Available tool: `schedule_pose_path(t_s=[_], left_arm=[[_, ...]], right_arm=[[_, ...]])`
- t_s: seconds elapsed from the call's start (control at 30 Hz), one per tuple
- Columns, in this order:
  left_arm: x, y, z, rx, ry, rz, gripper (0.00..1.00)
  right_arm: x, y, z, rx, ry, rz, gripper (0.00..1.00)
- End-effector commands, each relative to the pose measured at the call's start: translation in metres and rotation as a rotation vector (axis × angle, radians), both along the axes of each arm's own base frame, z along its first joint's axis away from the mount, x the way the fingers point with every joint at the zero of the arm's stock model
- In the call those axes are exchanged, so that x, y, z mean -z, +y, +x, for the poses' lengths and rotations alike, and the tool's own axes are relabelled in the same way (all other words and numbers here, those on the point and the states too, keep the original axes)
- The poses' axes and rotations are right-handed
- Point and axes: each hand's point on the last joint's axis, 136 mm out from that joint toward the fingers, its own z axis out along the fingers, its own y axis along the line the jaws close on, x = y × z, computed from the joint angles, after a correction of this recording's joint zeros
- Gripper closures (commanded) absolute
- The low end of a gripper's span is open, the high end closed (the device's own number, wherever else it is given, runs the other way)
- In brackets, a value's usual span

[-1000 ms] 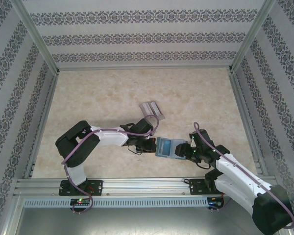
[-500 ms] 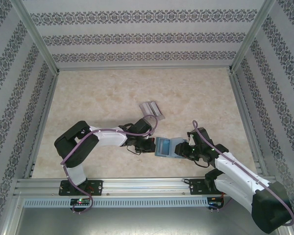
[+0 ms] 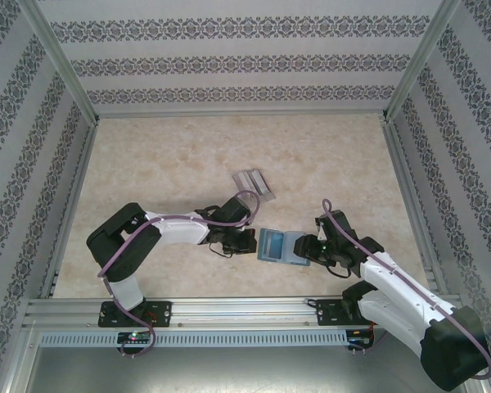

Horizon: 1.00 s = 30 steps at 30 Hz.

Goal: Put the credit cards into the card holder

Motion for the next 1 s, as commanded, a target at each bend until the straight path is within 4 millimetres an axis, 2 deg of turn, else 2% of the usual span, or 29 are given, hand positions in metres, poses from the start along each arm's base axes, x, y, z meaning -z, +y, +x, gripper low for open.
schedule_pose_path(t_s=[0.0, 0.27, 0.6, 0.8, 0.97], left_arm=[[-0.001, 0.007, 0.003, -0.011, -0.007, 0.018, 0.95], [-0.001, 0.006, 0.002, -0.011, 0.001, 0.016, 0.95], [-0.011, 0.010, 0.007, -0.063, 0.005, -0.041, 0.95], [-0.032, 0.033, 0.017, -0.129, -0.022, -0.067, 0.92], [-0.042, 0.073, 0.030, -0.223, -0.059, -0.028, 0.91]], right_arm=[[-0.006, 0.002, 0.004, -0.020, -0.016, -0.006, 0.51], [0.002, 0.012, 0.009, -0.036, -0.012, 0.026, 0.51], [-0.019, 0.039, 0.014, -0.112, -0.088, 0.109, 0.52], [-0.027, 0.052, 0.014, -0.154, -0.132, 0.138, 0.51], [-0.032, 0.077, 0.022, -0.180, -0.192, 0.190, 0.51]])
